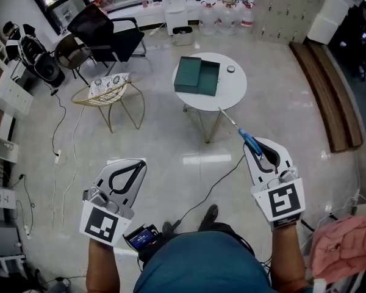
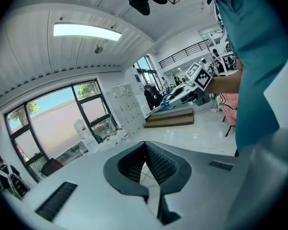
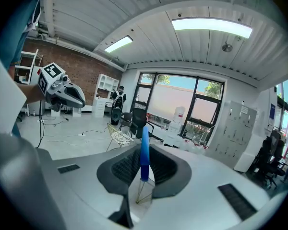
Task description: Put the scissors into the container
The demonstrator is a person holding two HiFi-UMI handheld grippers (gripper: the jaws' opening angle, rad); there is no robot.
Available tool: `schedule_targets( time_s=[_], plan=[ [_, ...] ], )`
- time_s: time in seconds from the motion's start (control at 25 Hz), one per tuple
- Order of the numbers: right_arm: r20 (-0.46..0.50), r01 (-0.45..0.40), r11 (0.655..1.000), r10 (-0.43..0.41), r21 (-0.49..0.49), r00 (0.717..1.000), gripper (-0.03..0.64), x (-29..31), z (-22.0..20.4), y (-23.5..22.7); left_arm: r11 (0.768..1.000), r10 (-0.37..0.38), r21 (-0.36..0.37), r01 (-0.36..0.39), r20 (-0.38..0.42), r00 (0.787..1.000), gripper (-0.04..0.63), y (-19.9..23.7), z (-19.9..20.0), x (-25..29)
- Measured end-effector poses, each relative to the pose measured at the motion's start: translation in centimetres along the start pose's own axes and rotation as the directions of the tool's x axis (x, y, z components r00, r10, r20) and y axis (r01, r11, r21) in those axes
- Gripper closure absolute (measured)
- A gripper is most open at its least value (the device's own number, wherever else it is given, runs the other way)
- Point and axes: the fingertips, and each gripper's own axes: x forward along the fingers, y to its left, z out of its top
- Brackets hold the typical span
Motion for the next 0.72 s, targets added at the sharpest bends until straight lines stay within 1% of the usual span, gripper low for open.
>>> schedule_targets(
  time_s=[0.32,0.44,0.56,0.72],
  plan=[
    [0.011,-0.025,0.999,0.025,0.022,1.000,0.548,1.0,-2.0,-4.4,1.000,0.007,0.025,-0.006,-0.034,0.999,0.577,0.0,2.6,4.3],
    [0.013,-0.035,0.999,0.035,0.029,0.999,0.548,1.9,-2.5,-5.6,0.999,-0.001,0.033,0.002,-0.049,0.999,0.577,0.2,3.2,5.8],
    [0.006,-0.029,0.999,0.028,0.036,1.000,0.548,3.3,-3.0,-6.0,0.998,-0.026,0.047,0.028,-0.050,0.998,0.577,1.0,2.5,6.9],
    [-0.031,0.012,0.999,-0.010,0.053,0.999,0.548,6.1,-3.2,-6.1,0.997,-0.054,0.048,0.055,-0.019,0.998,0.577,4.4,0.2,8.2]
  ],
)
